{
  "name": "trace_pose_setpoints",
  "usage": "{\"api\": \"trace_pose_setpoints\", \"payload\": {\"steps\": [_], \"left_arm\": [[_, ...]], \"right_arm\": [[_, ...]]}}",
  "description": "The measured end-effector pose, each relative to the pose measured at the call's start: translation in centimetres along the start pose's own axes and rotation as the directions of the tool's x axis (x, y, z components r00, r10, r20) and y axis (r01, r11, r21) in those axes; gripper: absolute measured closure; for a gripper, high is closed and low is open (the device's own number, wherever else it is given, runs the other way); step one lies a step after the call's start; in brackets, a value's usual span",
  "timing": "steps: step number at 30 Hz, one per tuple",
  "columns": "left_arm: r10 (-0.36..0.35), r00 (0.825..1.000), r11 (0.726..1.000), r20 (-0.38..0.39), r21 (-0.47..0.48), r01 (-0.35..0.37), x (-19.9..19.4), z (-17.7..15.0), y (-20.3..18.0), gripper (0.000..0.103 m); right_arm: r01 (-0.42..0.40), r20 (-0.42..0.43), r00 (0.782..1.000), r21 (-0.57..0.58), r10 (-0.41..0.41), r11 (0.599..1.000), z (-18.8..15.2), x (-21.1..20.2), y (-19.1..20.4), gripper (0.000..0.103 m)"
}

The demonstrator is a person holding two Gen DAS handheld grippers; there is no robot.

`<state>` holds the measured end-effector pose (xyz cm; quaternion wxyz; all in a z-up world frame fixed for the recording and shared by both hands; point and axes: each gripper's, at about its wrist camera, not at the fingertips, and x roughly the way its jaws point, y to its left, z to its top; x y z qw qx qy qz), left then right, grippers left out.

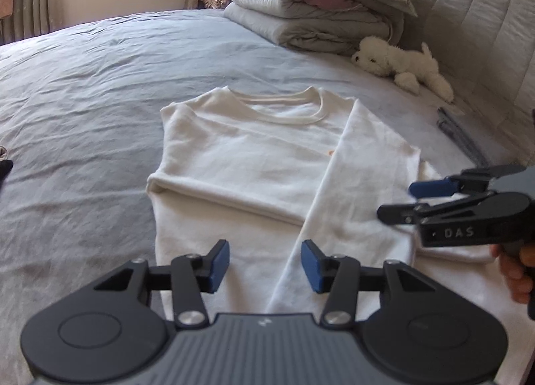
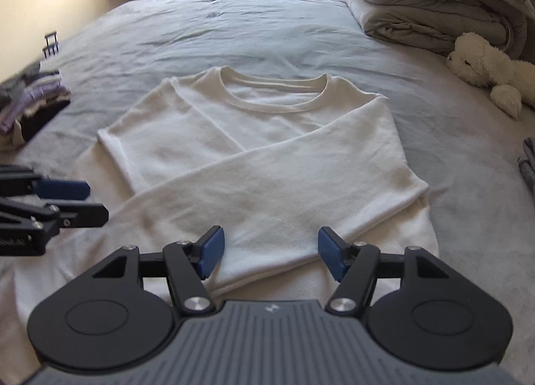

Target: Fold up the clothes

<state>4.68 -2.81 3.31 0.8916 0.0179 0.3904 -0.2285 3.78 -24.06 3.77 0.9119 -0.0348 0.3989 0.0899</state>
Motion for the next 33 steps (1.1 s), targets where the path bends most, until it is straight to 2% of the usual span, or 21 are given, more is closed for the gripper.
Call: {"api": "trace_pose_setpoints", "payload": {"steps": [5, 10, 13, 21, 26, 33], "left_arm": [[-0.002, 1.0, 1.0, 0.025, -0.025, 0.003, -0.4, 0.2, 0.3, 0.053], [0.016, 1.0, 1.0, -0.002, -0.011, -0.016, 0.3, -0.1, 0.1, 0.053], [0.017, 1.0, 1.0, -0.002, -0.012, -0.017, 0.3, -0.1, 0.2, 0.053], [0.022, 1.0, 1.0, -0.003, -0.022, -0.022, 0.2, 0.0, 0.2, 0.053], [0.015, 0.999, 1.0, 0.03, -0.013, -0.014, -0.2, 0.0, -0.4, 0.053], [0.024, 1.0, 1.0, -0.007, -0.012, -0.024, 0.6, -0.2, -0.3, 0.053]], "right_arm": [[-0.014, 0.019, 1.0, 0.007, 0.014, 1.0, 0.2, -0.4, 0.1, 0.037], [0.017, 0.008, 1.0, -0.032, -0.017, 0.999, -0.2, 0.2, 0.9, 0.037], [-0.003, 0.012, 1.0, -0.025, 0.003, 1.0, -0.1, -0.2, 0.8, 0.037], [0.008, 0.009, 1.0, -0.021, -0.008, 1.0, -0.3, 0.1, 1.0, 0.037], [0.011, 0.017, 1.0, -0.017, -0.011, 1.0, -0.2, 0.1, 1.2, 0.037], [0.008, 0.013, 1.0, -0.031, -0.007, 0.999, -0.4, 0.3, 1.4, 0.037]]}}
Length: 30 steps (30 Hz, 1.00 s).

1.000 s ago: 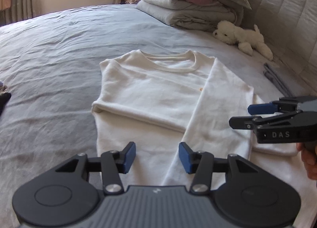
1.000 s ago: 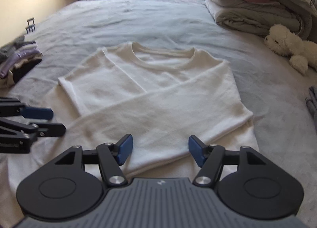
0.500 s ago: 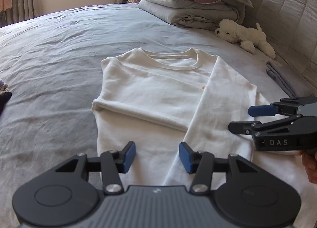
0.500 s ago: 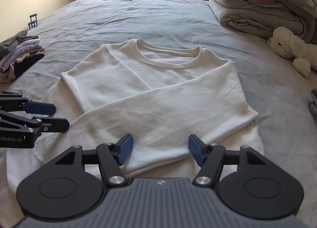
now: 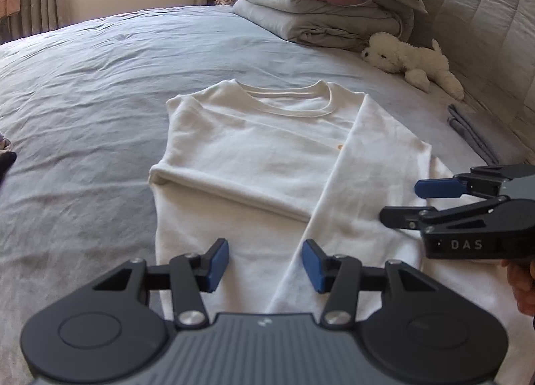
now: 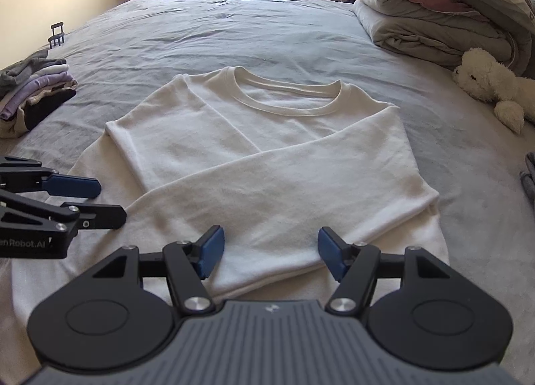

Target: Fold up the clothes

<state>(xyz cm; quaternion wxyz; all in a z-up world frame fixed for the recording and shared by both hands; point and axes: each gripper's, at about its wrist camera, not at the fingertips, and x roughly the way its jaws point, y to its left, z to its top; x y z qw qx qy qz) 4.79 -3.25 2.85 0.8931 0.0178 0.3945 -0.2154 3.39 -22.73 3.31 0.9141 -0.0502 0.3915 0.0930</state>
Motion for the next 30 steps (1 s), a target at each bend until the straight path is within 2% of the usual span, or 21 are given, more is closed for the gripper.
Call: {"api": "trace_pose_setpoints", "payload": {"steps": [9, 21, 30], "left_arm": [[0.007, 1.0, 1.0, 0.001, 0.011, -0.007, 0.1, -0.1, 0.0, 0.053], [0.021, 1.0, 1.0, 0.01, 0.015, -0.022, -0.1, -0.4, -0.1, 0.053], [0.038, 0.999, 0.999, 0.02, 0.018, -0.038, -0.2, -0.6, -0.3, 0.053]], "right_arm": [[0.011, -0.002, 1.0, 0.002, -0.011, 1.0, -1.0, -0.9, -0.5, 0.036], [-0.007, -0.018, 1.0, 0.068, 0.009, 0.998, -2.5, -2.3, -2.1, 0.035], [0.004, -0.015, 1.0, 0.051, -0.003, 0.999, -4.6, -3.7, -3.3, 0.036]]}}
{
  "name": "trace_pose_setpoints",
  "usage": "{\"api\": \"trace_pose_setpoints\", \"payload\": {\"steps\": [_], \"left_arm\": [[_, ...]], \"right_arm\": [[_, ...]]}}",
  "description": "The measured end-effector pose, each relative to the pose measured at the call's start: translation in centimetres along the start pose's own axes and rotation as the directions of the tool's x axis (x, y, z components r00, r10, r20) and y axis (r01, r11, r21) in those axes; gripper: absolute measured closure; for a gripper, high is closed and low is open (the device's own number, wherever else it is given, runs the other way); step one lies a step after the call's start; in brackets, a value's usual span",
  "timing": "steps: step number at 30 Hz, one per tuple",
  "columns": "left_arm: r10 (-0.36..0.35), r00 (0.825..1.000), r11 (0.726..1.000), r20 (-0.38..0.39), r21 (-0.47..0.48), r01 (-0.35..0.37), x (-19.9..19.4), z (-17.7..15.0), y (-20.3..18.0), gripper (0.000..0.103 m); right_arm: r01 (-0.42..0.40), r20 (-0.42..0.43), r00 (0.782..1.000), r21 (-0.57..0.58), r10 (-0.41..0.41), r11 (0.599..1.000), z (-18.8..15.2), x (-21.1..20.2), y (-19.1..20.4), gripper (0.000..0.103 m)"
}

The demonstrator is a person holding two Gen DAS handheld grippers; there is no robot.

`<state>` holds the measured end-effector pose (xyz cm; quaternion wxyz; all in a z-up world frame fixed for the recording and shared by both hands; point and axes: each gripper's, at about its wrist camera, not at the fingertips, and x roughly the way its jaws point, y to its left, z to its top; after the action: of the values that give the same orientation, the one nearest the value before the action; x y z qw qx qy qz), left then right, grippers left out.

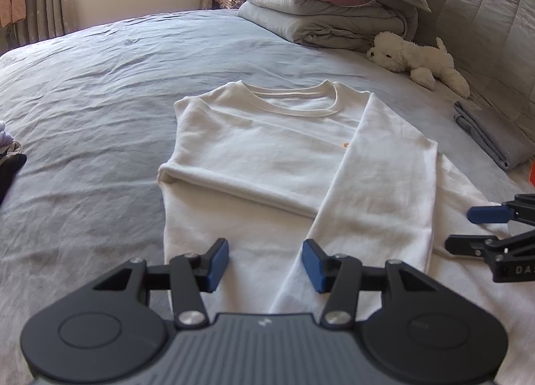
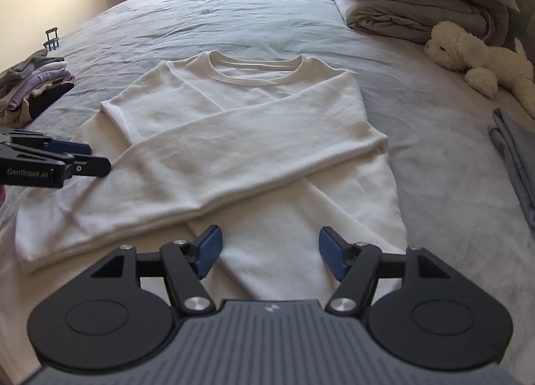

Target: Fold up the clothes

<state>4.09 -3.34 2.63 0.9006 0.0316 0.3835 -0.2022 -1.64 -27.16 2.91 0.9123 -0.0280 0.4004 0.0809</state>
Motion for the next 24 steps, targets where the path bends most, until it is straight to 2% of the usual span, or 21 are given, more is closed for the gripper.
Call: {"api": "trace_pose_setpoints", "payload": {"steps": [12, 20, 24], "left_arm": [[0.025, 0.999, 1.0, 0.022, -0.006, -0.025, -1.0, -0.9, 0.2, 0.053], [0.044, 0.999, 0.998, 0.023, -0.035, -0.043, -2.6, -2.1, 0.5, 0.052], [0.045, 0.999, 0.997, 0.024, -0.059, -0.043, -3.8, -3.5, 0.9, 0.052]], "right_arm": [[0.02, 0.0, 1.0, -0.079, -0.02, 0.997, -2.1, -1.7, -0.4, 0.036], [0.047, 0.015, 0.999, -0.088, -0.046, 0.995, -3.8, -3.1, -0.5, 0.035], [0.064, 0.014, 0.998, -0.039, -0.064, 0.997, -5.0, -3.9, -1.2, 0.034]]}}
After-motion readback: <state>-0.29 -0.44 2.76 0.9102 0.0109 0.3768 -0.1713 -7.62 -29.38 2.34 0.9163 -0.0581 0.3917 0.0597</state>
